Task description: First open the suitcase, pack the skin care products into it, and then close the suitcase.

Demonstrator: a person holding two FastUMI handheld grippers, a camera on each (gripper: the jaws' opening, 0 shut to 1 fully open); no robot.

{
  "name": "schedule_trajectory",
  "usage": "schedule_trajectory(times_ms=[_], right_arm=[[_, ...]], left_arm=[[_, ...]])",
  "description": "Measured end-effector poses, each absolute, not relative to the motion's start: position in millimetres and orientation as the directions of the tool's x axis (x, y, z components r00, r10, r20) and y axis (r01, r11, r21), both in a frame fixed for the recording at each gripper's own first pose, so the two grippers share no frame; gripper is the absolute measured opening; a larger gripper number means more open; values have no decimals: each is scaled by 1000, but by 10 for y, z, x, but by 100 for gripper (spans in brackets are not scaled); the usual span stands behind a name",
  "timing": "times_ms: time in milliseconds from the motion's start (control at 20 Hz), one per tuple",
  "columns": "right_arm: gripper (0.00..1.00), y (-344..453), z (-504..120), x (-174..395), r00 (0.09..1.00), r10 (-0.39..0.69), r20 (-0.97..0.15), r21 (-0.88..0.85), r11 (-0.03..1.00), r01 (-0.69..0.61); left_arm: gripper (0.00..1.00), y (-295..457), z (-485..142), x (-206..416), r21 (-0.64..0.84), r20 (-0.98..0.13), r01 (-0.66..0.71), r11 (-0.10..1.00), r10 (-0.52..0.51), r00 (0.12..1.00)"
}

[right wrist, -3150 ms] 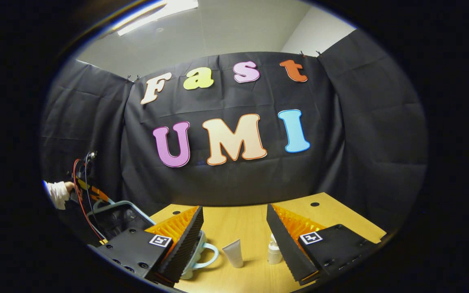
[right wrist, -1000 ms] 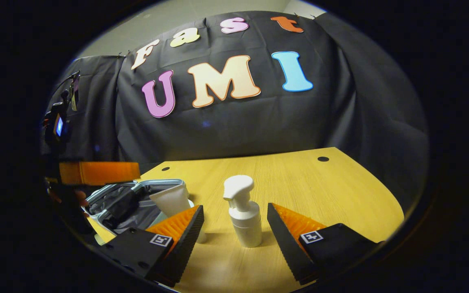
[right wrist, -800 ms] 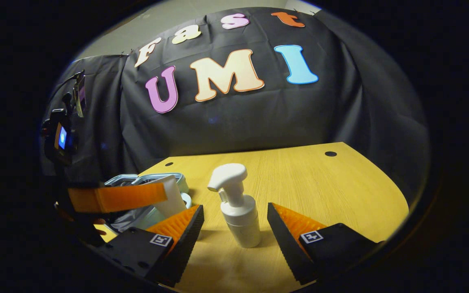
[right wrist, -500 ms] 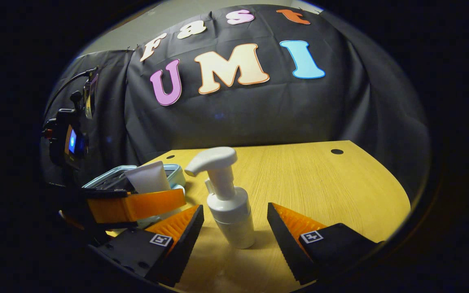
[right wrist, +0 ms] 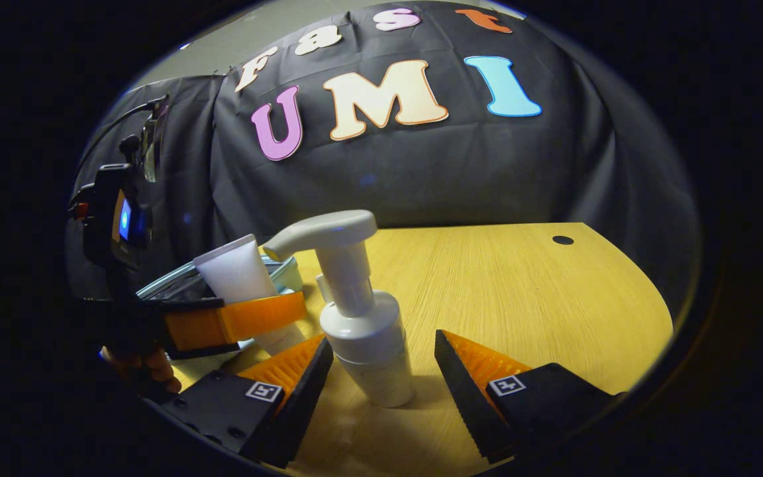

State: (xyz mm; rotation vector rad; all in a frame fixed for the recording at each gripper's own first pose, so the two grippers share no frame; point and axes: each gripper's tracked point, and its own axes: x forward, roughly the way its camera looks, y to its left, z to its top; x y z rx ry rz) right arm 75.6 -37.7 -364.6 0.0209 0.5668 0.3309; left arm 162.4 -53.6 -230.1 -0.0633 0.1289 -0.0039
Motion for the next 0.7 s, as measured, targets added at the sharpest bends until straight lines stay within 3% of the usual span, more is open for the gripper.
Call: schedule_trajectory(times_ms=[50, 100, 150, 200, 250, 300, 350, 400, 700], right_arm=[[91, -372, -3661, 758, 793, 311, -524, 100, 947, -305], [95, -384, -3671, 765, 795, 307, -523, 88, 947, -308], [89, -388, -3673, 769, 797, 303, -523, 76, 948, -310], [90, -374, -3685, 766, 797, 303, -522, 70, 947, -313], [79, -364, -3706, 778, 797, 299, -524, 64, 948, -313], [74, -377, -3698, 772, 798, 293, -526, 57, 949, -311], [65, -379, -3694, 792, 802, 286, -525, 49, 950, -307], [63, -387, -3707, 789, 801, 281, -528, 45, 952, -304], [61, -396, -3600, 828, 781, 241, -576, 69, 967, -247]], left_arm=[[24, -528, -2324, 1629, -67, -144, -3, 998, -7, 990], [23, -509, -2341, 1629, -67, -149, -12, 998, 2, 989], [22, -500, -2319, 1617, -69, -153, -12, 998, 1, 988], [22, -507, -2285, 1593, -74, -158, -7, 997, -4, 987], [22, -517, -2232, 1549, -79, -165, 1, 997, -14, 986], [25, -522, -2184, 1508, -82, -173, 8, 997, -22, 985], [22, -520, -2096, 1441, -82, -178, 18, 997, -32, 984], [19, -503, -1984, 1374, -80, -178, 23, 997, -37, 983], [22, -17, -1191, 1020, -8, -129, -19, 1000, 17, 991]])
